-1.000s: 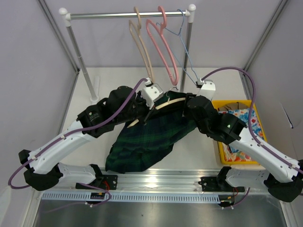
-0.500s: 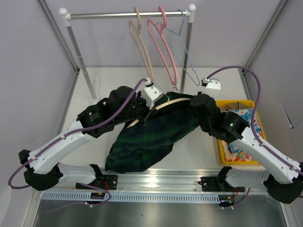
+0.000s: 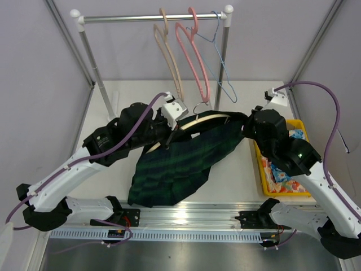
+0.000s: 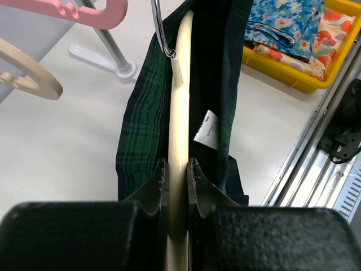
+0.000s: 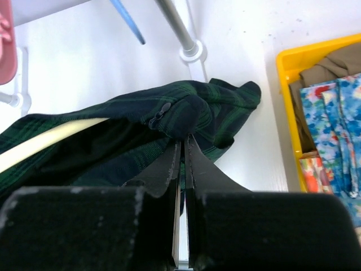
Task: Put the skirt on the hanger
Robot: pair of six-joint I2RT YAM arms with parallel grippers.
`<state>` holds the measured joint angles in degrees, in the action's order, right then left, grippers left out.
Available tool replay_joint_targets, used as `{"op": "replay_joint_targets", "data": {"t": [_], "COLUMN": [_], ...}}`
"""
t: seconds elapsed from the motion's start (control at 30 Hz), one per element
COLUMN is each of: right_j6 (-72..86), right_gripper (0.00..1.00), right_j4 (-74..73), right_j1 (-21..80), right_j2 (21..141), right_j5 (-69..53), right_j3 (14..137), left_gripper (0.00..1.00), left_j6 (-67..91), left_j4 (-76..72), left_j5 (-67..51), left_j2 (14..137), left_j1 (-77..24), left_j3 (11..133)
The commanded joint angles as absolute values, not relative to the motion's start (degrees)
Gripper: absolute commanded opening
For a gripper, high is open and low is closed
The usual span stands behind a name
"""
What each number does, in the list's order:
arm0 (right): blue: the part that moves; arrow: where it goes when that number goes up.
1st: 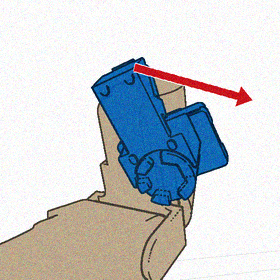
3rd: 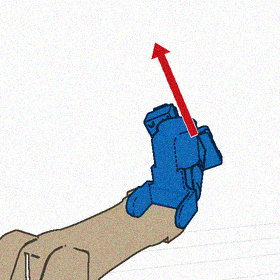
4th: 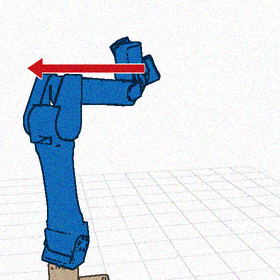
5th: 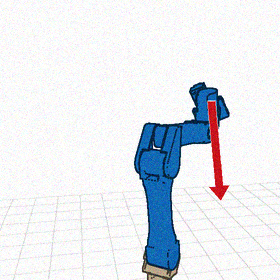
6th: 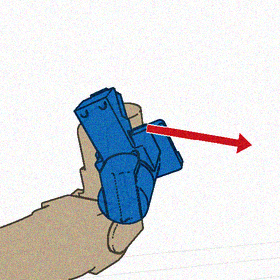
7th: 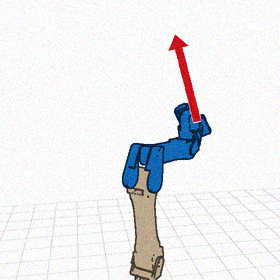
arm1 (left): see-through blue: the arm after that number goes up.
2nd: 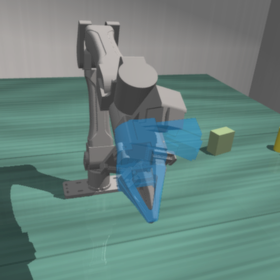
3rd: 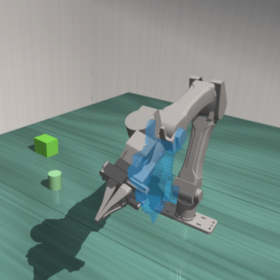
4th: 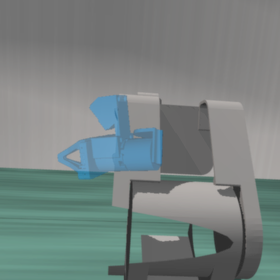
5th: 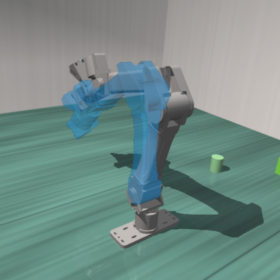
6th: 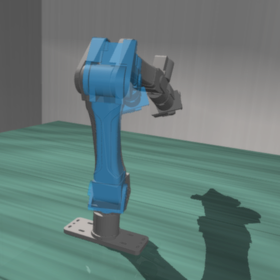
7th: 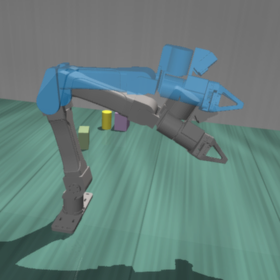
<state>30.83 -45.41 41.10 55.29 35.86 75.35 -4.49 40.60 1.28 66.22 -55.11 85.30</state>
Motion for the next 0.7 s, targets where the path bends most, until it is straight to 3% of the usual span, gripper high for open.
{"op": "replay_joint_targets", "data": {"t": [0.0,0.67], "right_j6": [29.36,29.18], "right_gripper": [0.01,0.03], "right_j4": [-42.55,-37.89], "right_j1": [40.52,40.61], "right_j2": [55.81,58.97], "right_j5": [33.49,24.79], "right_j3": [76.20,78.05], "left_gripper": [0.00,0.00], "left_j6": [-5.45,-4.66], "left_j4": [38.93,36.39], "left_j5": [0.44,-3.17], "left_j2": [63.98,63.46], "left_j1": [-54.32,-53.88], "left_j3": [87.45,86.49]}}
